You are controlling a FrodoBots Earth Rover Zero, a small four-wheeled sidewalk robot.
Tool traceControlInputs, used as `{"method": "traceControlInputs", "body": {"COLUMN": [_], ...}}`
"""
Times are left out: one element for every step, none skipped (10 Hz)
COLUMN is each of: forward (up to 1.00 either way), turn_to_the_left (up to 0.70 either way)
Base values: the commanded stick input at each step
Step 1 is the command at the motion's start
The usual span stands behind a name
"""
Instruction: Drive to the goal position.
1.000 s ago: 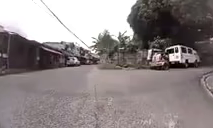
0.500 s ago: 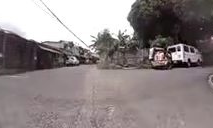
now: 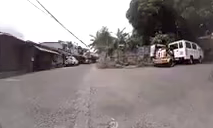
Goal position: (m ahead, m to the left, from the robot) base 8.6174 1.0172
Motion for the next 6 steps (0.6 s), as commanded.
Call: {"method": "traceControlInputs", "body": {"forward": [0.70,0.70,0.70,0.70,0.70,0.70], "turn_to_the_left": [0.00,0.00,0.00,0.00,0.00,0.00]}}
